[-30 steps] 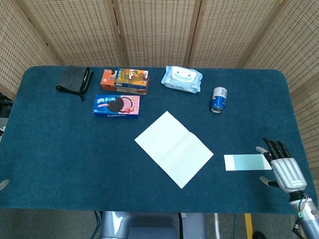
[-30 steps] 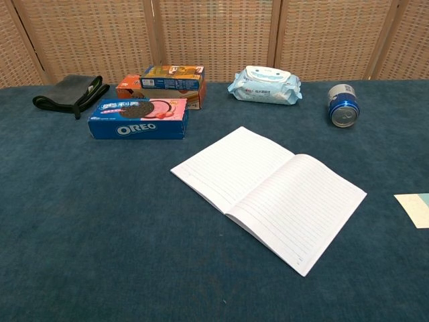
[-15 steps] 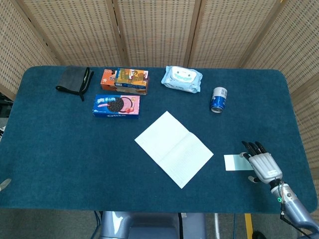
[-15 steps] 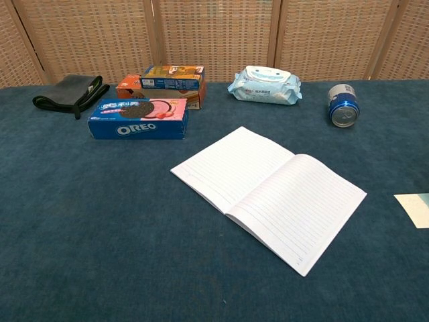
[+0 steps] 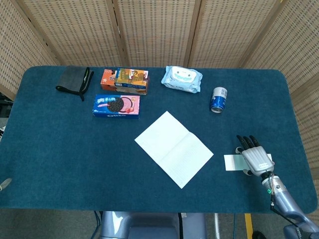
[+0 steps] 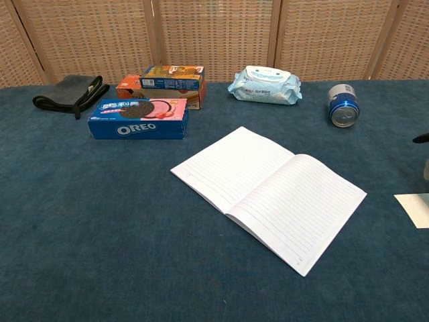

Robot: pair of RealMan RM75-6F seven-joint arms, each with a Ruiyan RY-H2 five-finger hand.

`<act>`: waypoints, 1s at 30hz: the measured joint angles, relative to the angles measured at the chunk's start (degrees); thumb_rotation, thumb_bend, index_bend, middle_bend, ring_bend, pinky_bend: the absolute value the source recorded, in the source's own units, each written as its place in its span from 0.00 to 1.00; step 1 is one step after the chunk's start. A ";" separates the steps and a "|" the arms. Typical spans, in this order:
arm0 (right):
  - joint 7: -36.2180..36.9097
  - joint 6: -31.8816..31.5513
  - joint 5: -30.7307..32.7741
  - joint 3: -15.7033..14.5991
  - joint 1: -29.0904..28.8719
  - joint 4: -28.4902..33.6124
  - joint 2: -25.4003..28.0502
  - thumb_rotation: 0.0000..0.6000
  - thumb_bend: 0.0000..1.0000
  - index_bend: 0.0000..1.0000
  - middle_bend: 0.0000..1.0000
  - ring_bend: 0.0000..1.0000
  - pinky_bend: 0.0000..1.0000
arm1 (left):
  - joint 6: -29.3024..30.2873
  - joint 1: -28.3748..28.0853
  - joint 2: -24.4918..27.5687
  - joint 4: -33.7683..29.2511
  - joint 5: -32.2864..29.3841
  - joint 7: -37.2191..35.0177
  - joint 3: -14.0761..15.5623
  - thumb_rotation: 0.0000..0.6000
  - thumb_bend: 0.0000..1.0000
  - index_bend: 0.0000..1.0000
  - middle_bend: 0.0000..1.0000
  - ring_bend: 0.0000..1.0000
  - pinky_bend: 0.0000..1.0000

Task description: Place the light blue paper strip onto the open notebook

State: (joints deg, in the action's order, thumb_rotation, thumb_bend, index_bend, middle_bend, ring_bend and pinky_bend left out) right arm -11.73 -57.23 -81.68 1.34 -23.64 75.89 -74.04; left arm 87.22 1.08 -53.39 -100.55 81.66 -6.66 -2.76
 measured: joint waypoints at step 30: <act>-4.54 3.40 4.02 -0.60 -1.61 -0.07 -1.60 1.00 0.04 0.31 0.00 0.00 0.00 | -1.27 -0.85 -0.54 -0.84 -0.93 2.60 -0.02 1.00 0.00 0.00 0.00 0.00 0.00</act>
State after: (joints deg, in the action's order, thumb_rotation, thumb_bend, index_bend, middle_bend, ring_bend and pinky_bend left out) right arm -16.27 -53.84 -77.66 0.74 -25.26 75.82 -75.64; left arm 85.95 0.23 -53.93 -101.39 80.73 -4.06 -2.77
